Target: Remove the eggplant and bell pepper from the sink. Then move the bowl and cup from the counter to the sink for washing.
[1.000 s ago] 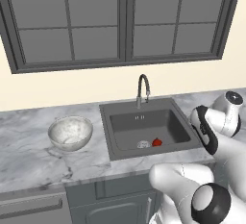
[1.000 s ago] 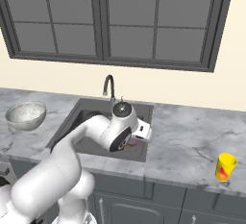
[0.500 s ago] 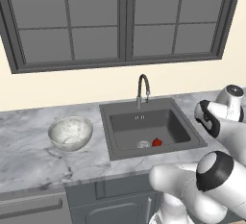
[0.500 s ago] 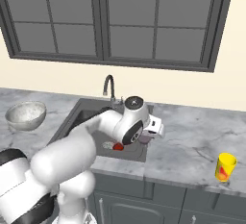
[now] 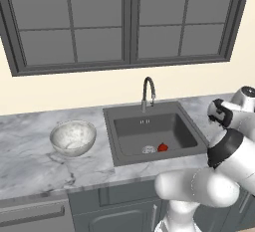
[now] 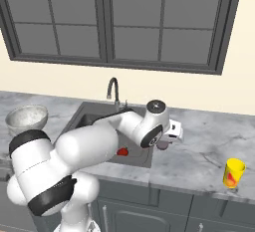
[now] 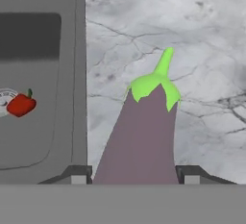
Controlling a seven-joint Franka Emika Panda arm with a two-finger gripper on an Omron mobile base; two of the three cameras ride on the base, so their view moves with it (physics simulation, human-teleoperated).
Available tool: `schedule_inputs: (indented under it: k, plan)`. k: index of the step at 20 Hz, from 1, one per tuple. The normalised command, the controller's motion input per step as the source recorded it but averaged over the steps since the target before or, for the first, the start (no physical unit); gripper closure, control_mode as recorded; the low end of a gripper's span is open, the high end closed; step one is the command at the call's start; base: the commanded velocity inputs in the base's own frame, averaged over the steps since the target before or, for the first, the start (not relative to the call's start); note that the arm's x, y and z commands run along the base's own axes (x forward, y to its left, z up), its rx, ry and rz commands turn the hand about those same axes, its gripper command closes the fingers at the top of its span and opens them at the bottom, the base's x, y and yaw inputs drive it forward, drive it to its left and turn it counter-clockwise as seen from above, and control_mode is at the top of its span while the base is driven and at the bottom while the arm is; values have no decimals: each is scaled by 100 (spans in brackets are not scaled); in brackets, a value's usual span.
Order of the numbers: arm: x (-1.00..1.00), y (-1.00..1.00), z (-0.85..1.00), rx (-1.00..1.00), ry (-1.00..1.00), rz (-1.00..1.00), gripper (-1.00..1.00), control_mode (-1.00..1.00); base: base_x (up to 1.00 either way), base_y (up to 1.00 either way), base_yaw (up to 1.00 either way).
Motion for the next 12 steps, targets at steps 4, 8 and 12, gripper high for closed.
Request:
schedule_inputs:
  k: [4, 8, 12]
  plan:
    - [27, -39, -23, -3, 12, 8, 100, -100, 0, 0, 0]
    - [26, -36, -27, -1, 13, 7, 100, -100, 0, 0, 0]
    - [25, -27, -33, 0, 15, 5, 100, -100, 0, 0, 0]
